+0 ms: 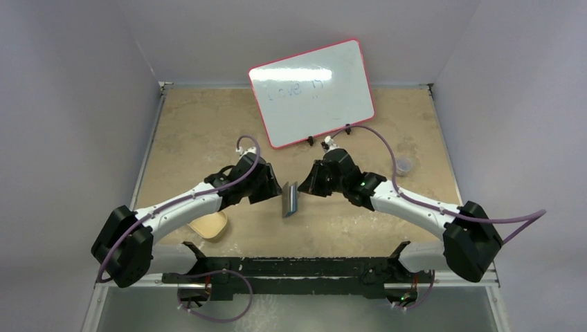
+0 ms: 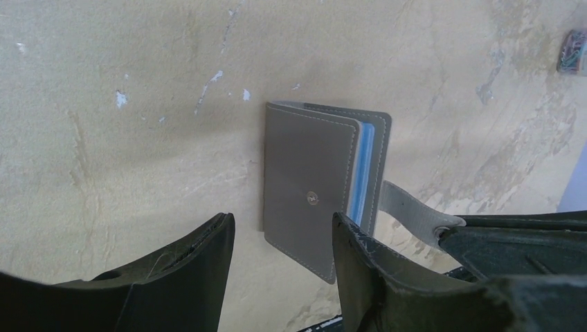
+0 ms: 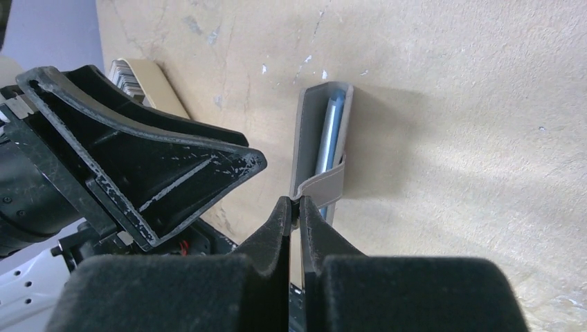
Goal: Put the credit cards into the card holder
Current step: Open the card holder at the center of the board.
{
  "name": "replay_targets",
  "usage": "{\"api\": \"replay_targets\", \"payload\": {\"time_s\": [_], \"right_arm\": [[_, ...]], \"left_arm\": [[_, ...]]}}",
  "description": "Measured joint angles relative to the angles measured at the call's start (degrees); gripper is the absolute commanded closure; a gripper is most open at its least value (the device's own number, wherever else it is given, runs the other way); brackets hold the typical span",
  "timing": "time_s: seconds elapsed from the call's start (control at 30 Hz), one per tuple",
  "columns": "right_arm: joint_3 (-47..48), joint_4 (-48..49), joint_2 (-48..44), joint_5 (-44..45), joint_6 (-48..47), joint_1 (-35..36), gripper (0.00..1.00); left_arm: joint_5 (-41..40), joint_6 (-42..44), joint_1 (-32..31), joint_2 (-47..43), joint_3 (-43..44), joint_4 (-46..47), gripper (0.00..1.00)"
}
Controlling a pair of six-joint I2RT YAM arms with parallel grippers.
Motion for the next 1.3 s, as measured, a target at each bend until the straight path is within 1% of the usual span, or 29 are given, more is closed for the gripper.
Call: {"api": "replay_targets", "payload": {"time_s": [0.1, 0.23, 0.37, 0.8, 1.03, 1.3], "right_arm": [[0.0, -0.2, -0.7, 0.0, 0.0, -0.3, 1.00], [0.0, -0.2, -1.5, -1.2, 0.0, -0.3, 1.00], [0.0, 0.3, -1.6, -1.7, 0.1, -0.3, 1.00], [0.0, 0.6, -1.6, -1.9, 0.2, -0.3, 1.00], [0.0, 0.5, -1.6, -1.9, 0.2, -0.3, 1.00], [0.4, 0.2, -1.6, -2.7, 0.2, -0.3, 1.00]], "left_arm": [[1.7, 0.0, 0.0, 0.2, -0.1, 1.4, 0.46], [5.0, -0.1, 0.0, 0.2, -0.1, 5.4, 0.46], [6.1, 0.0, 0.0, 0.5, -0.1, 7.2, 0.46], [4.0, 2.1, 0.0, 5.8, -0.1, 5.7, 0.48], [2.7, 2.9, 0.0, 6.6, -0.1, 4.3, 0.49], [1.3, 3.0, 0.0, 4.9, -0.1, 4.0, 0.57]]}}
